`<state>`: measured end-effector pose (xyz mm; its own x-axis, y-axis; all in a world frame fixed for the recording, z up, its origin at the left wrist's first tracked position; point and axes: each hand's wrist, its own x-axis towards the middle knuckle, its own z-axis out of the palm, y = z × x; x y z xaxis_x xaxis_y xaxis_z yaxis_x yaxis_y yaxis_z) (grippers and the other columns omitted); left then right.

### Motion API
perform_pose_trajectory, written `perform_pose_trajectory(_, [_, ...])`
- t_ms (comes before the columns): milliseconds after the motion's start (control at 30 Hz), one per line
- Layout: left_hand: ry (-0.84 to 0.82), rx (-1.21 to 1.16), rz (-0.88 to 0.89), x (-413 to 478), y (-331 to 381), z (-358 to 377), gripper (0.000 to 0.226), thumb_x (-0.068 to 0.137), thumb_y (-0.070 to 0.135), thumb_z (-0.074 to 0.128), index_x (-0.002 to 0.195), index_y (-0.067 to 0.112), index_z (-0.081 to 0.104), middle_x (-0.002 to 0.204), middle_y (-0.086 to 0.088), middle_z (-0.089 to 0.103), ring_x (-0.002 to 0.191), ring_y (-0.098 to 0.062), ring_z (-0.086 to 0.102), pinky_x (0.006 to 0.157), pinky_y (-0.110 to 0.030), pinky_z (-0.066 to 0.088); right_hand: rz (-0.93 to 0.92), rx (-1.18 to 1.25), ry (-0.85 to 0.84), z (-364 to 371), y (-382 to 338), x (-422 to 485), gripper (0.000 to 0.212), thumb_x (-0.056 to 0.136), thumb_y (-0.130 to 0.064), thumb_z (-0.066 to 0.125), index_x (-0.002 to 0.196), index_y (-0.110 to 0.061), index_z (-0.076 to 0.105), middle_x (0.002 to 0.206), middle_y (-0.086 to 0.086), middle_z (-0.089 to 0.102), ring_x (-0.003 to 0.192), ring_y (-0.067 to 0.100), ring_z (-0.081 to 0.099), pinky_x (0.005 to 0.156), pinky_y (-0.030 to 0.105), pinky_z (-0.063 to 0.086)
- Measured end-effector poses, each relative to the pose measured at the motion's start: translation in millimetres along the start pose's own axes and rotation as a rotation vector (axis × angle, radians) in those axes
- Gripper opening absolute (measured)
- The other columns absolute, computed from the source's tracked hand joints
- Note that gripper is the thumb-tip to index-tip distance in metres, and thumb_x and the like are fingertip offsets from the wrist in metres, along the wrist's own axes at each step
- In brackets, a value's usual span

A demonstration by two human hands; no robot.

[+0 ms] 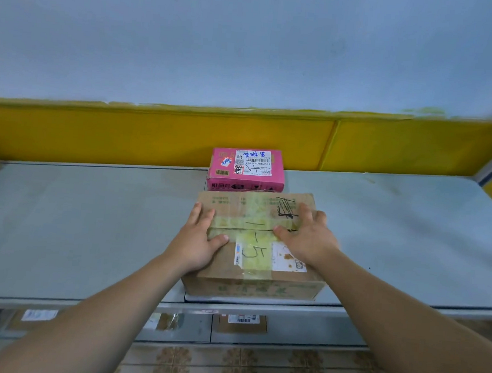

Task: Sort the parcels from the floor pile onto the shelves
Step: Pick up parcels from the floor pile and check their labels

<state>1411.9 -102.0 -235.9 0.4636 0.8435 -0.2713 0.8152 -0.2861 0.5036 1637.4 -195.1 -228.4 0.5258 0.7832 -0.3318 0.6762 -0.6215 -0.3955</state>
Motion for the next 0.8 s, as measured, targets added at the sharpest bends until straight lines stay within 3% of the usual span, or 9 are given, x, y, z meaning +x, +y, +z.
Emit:
perform_pose_trajectory(200, [-0.017, 0.007, 0.01, 2.6, -2.7, -3.0, 0.078, 0.093, 0.054, 0.05, 0.155, 0.023, 0.014, 0.162, 0.004, -0.012, 0.149, -0.021, 0.011, 0.119, -0.037, 0.019, 0.002, -0.065, 0.01, -1.5, -2.7, -0.4, 0.086, 0.086, -0.074, 0.044, 0.154, -0.031, 0.012, 0.153, 0.008, 0.023, 0.131, 0.036, 0.042, 0.102, 0.049, 0.043])
perform_pose_trajectory(400, [0.03, 0.009, 0.101, 20.1, 0.5, -35.2, 0.066, 0.093, 0.049, 0.053, 0.149, 0.02, 0.032, 0.152, -0.003, 0.028, 0.139, -0.022, 0.032, 0.112, -0.034, 0.028, -0.043, -0.169, 0.105, -31.2, -27.0, 18.6, 0.086, 0.09, -0.071, 0.041, 0.156, -0.021, 0.018, 0.163, 0.009, 0.013, 0.148, 0.03, 0.017, 0.115, 0.051, 0.026])
perform_pose_trajectory(600, [0.029, -0.019, 0.075, 57.9, 2.4, -56.0, 0.059, 0.096, 0.047, 0.05, 0.148, 0.023, 0.035, 0.151, -0.006, 0.034, 0.138, -0.025, 0.035, 0.111, -0.036, 0.03, -0.088, -0.137, 0.125, -44.4, -51.3, 55.3, 0.08, 0.093, -0.065, 0.042, 0.155, -0.018, 0.022, 0.159, 0.011, 0.025, 0.144, 0.032, 0.026, 0.113, 0.05, 0.031])
perform_pose_trajectory(800, [0.054, -0.143, -0.025, 116.1, 9.6, -60.1, 0.048, 0.097, 0.035, 0.055, 0.143, 0.024, 0.044, 0.147, -0.009, 0.042, 0.134, -0.027, 0.041, 0.11, -0.035, 0.035, -0.149, -0.15, 0.0, -41.3, -58.8, 127.7, 0.075, 0.094, -0.061, 0.045, 0.153, -0.018, 0.026, 0.147, 0.014, 0.04, 0.135, 0.032, 0.039, 0.11, 0.049, 0.038])
